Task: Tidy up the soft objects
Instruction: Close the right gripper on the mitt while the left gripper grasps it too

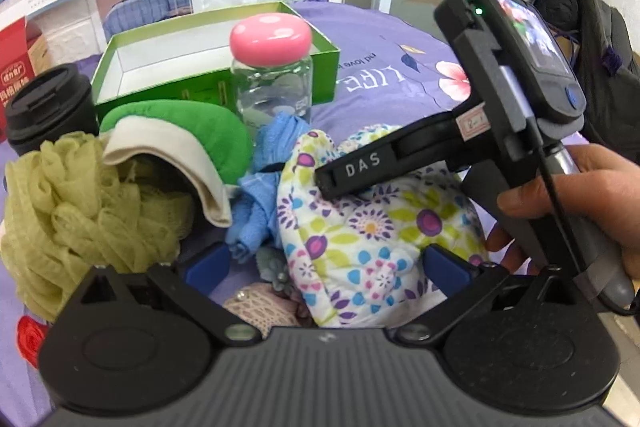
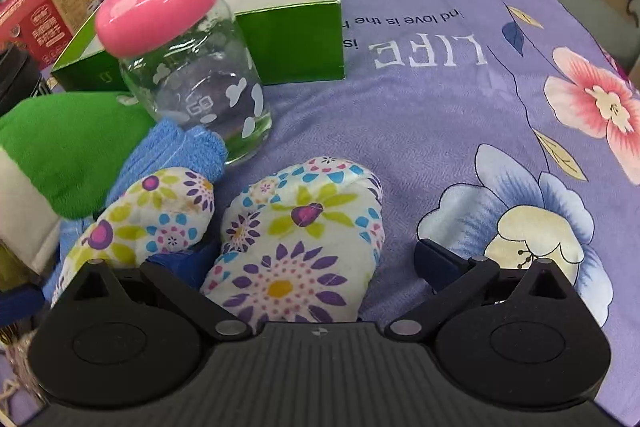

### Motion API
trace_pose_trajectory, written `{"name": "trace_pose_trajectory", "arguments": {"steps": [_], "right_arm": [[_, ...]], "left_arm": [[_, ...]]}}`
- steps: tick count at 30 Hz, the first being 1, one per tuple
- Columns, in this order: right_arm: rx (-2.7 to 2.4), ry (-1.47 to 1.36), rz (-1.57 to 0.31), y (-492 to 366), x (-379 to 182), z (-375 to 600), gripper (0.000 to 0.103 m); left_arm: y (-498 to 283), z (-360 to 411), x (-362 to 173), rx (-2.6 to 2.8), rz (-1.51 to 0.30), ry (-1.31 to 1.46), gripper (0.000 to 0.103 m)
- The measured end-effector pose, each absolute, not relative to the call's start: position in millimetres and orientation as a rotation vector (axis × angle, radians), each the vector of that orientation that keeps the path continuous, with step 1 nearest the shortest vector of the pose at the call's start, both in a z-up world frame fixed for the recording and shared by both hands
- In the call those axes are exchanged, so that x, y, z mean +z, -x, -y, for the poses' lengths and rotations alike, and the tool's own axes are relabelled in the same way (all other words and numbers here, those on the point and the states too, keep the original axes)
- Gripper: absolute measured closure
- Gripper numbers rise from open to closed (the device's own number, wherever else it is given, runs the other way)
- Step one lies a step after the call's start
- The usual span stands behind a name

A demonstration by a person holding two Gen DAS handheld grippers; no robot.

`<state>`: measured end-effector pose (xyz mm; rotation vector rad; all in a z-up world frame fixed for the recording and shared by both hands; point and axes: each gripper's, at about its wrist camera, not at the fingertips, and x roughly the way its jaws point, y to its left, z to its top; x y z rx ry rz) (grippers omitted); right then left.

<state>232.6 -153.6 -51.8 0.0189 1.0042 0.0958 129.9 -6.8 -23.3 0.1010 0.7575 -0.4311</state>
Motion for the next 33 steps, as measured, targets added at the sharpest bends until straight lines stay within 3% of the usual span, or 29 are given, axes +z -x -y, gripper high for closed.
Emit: {"name": "trace_pose_trajectory", "arguments": {"steps": [6,21,24,27,29,30,31,33], "right_arm": [[0.128,-0.004,-0.974,-227.7,-55.6,154.1,0.012],[0.138,0.030,-0.986,-230.2,-55.5,152.7,0.012],[0.149,0.020,-0.972,-229.7,-55.8,154.7,0.012],[0.174,0.005,-0.917,-222.9,-56.0,157.6,0.016],[0.196,-0.021,-0.884,-217.9,-54.3,160.7,0.028],[0.217,-0.041,-0.871,-215.0,-51.8,163.0,0.041],[0.246,-0.092,-0.859,-212.2,-47.9,167.7,0.076],[0.264,-0.139,-0.832,-207.6,-40.2,173.2,0.082]], "left_arm": [[-111.5,4.1,-12.8,-0.423,-0.700,-0.145,0.001],[-126.9,18.2,-26.2,-0.471,-0.799,-0.058,0.003],[-130.2,19.2,-29.2,-0.470,-0.805,-0.061,0.011],[-129.0,20.7,-28.5,-0.488,-0.798,-0.066,0.028],[-128.3,21.2,-29.2,-0.483,-0.806,-0.069,0.043],[-126.4,21.1,-28.5,-0.482,-0.800,-0.081,0.045],[-124.8,20.4,-27.0,-0.486,-0.796,-0.085,0.052],[-123.5,17.9,-24.0,-0.483,-0.798,-0.072,0.057]]}}
